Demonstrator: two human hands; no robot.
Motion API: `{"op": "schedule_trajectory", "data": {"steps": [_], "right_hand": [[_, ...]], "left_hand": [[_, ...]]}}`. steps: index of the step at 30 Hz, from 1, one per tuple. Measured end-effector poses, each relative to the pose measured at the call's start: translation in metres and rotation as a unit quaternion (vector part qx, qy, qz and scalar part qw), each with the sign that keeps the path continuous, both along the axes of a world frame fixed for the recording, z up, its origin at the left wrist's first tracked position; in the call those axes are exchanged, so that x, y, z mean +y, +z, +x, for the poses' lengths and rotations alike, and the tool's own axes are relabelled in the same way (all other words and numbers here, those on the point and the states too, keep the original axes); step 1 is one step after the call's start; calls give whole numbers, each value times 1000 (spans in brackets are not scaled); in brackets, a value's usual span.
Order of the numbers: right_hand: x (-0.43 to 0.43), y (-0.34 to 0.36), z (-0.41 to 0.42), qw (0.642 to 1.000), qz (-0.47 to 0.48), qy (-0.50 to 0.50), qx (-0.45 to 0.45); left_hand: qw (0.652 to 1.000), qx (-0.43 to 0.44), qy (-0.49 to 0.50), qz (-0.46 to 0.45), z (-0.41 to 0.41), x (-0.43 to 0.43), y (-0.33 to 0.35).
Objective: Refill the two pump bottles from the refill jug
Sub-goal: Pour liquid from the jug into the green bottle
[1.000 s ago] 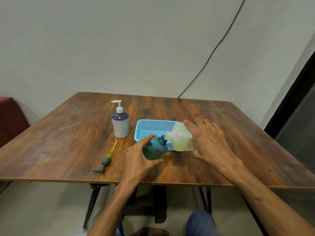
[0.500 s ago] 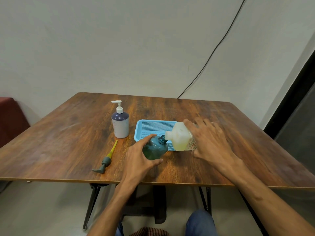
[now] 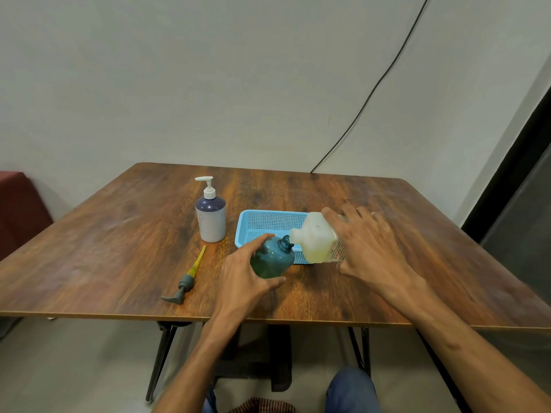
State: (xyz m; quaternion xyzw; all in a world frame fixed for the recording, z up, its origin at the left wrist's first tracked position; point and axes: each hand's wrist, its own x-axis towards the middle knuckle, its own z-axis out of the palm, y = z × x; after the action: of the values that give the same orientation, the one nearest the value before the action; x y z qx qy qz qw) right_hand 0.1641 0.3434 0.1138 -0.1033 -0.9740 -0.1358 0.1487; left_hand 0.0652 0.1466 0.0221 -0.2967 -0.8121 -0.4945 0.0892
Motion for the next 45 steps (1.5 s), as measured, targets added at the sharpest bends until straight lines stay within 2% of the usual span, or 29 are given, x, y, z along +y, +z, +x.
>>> {"op": "schedule_trajectory", "data": {"steps": [45], "right_hand": [[2,6,2,1000,6,-3,-9]], "left_hand": [[1000,17,-11,1,0,3,3]]}}
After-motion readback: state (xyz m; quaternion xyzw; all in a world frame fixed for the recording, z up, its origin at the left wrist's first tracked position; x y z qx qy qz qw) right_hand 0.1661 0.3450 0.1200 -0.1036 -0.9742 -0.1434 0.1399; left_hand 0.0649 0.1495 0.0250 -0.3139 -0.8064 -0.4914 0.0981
